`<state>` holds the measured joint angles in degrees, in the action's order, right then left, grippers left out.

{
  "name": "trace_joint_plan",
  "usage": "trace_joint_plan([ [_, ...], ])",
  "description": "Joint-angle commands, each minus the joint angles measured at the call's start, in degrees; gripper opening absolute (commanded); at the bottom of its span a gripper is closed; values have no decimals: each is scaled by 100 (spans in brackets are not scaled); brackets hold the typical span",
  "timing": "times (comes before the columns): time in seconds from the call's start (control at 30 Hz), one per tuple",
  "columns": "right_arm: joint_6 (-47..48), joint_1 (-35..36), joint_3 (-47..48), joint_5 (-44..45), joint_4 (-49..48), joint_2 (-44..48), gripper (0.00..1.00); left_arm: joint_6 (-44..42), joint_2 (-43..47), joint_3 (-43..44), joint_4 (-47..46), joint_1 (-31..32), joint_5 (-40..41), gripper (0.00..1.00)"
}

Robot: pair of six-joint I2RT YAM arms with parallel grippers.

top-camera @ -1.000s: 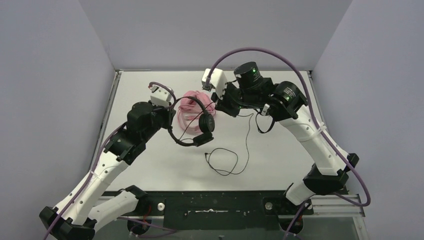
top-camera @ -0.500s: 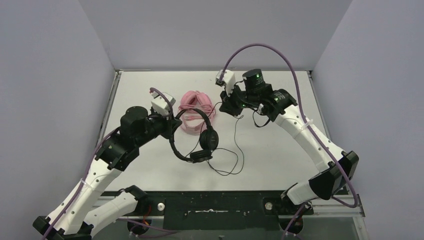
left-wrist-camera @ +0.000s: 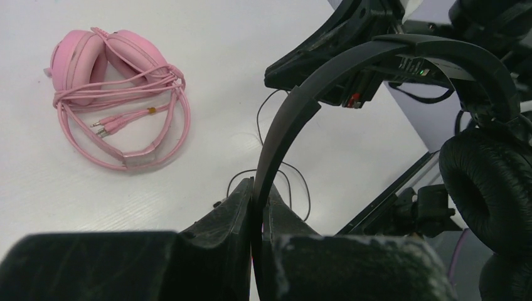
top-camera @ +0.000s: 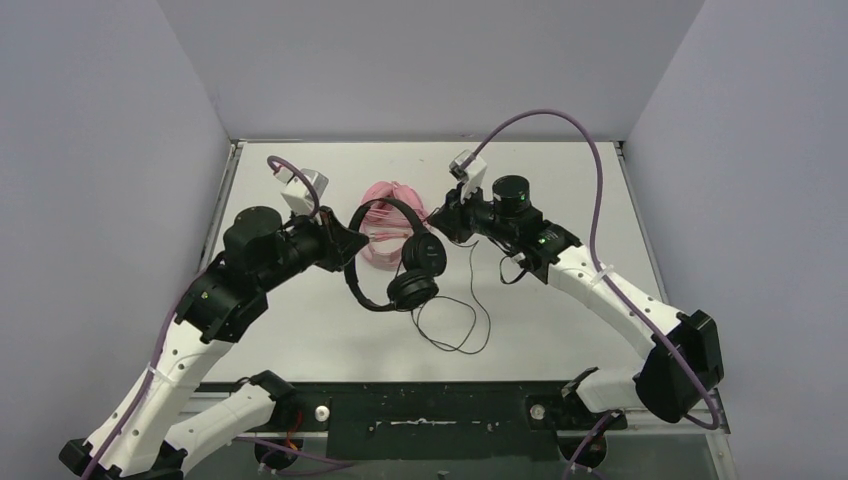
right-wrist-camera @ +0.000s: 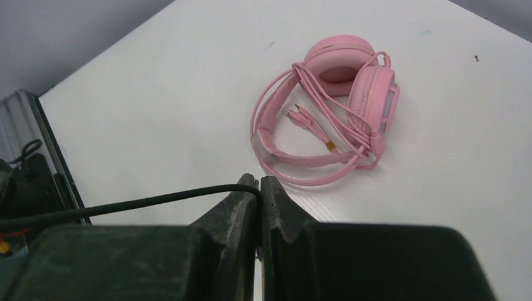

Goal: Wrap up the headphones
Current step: Wrap the headphones cable around the headphones.

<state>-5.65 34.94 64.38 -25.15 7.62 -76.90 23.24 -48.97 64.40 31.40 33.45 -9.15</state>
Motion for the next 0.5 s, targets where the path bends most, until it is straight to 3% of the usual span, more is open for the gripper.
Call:
trace_joint_plan([
  [0.0,-1278,41,-621,161,-2168,182,4,871,126,413,-666,4,154,0],
  [0.2,-2379,437,-1454,181,-4411,-217,12,1337,19,520,-1123,-103,489,0],
  [0.33,-2310,808,-1724,360,-5620,-557,18,1491,-105,786,-1123,-171,520,0],
  [0.47,-1871,890,-1625,217,-6067,-958,31,1564,-164,1019,-1032,-190,438,0],
])
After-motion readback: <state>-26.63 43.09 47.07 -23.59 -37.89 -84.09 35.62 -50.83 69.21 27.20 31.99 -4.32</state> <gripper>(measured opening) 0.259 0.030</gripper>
